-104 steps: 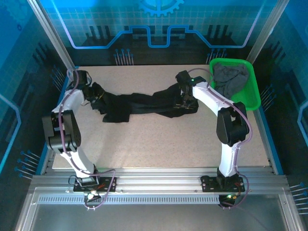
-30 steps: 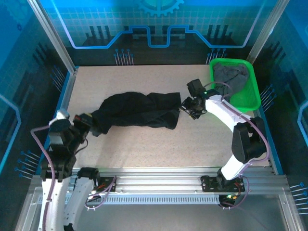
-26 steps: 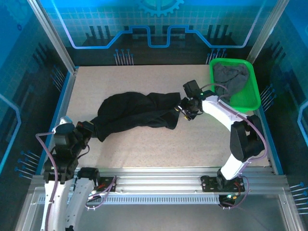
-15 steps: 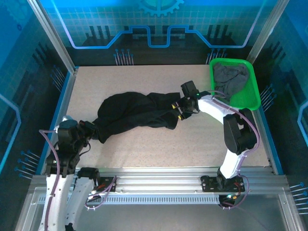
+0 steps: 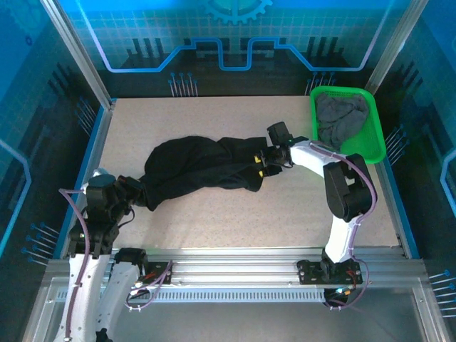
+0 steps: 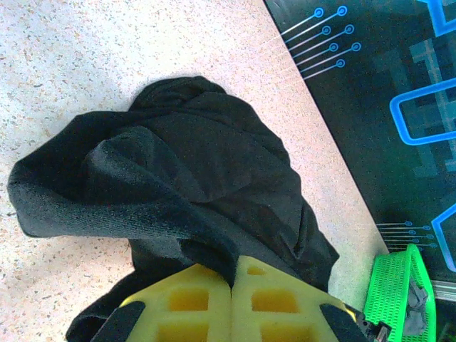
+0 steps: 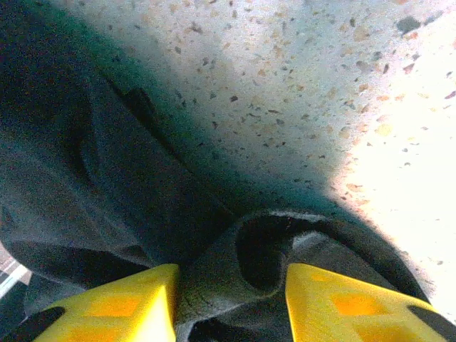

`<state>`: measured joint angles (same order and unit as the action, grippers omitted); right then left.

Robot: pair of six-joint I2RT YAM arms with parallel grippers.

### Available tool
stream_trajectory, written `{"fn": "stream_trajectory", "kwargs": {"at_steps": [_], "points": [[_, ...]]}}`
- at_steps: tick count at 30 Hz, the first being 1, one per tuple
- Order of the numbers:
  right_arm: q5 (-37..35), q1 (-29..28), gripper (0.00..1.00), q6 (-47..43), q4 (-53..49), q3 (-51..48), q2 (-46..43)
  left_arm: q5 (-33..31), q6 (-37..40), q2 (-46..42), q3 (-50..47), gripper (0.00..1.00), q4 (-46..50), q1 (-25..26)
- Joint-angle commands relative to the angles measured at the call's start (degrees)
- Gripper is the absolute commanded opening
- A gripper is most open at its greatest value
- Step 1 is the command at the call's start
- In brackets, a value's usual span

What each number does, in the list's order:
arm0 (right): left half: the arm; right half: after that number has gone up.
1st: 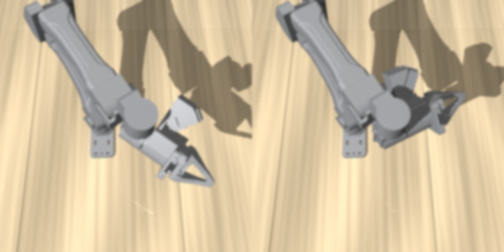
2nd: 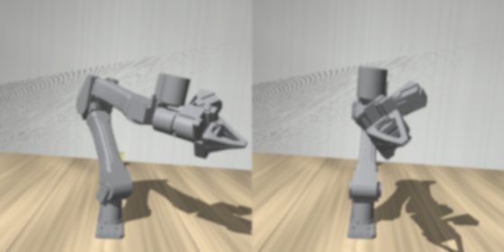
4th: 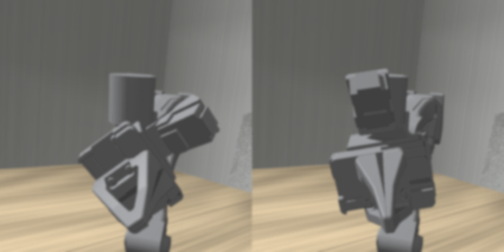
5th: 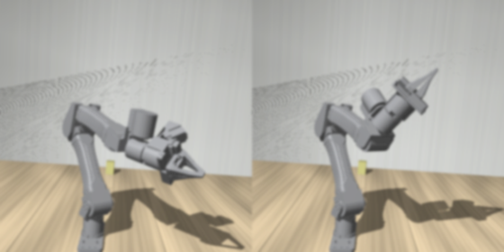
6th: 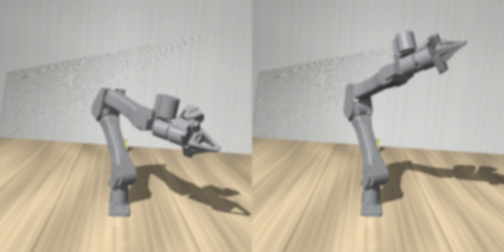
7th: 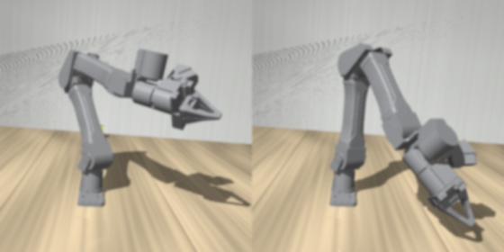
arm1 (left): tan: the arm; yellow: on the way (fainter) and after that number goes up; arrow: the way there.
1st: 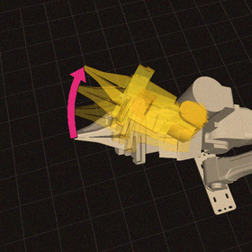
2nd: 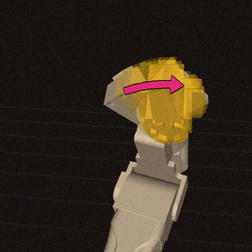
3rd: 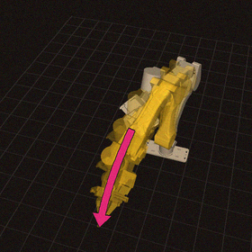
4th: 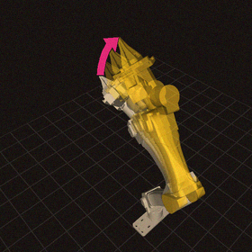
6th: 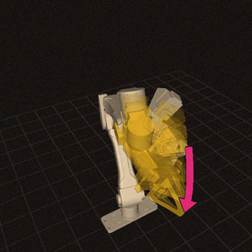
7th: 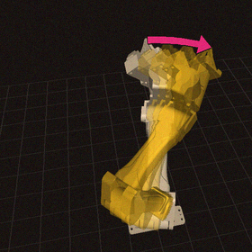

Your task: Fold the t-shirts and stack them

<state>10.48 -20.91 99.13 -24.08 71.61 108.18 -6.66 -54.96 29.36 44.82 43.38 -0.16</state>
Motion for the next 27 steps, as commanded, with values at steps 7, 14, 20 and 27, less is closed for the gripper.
{"fn": "stream_trajectory", "kwargs": {"at_steps": [7,14,20,27], "points": [[-2.9,0.4,0.03,-1.2,-1.3,0.7,-1.5,0.5,1.3,1.4,1.5,0.0,-2.6,-0.3],[-15.0,0.9,0.0,-21.5,-9.1,10.6,-13.3,8.4,-1.8,13.2,5.9,0.0,-12.6,-3.0],[-16.5,2.9,0.0,-36.9,-4.5,19.3,-18.7,14.1,-7.4,26.4,17.3,0.0,-27.0,-7.8],[-15.6,3.9,0.0,-50.2,-0.4,24.9,-27.3,11.4,-9.3,31.2,34.6,0.0,-33.3,-10.9]]}}
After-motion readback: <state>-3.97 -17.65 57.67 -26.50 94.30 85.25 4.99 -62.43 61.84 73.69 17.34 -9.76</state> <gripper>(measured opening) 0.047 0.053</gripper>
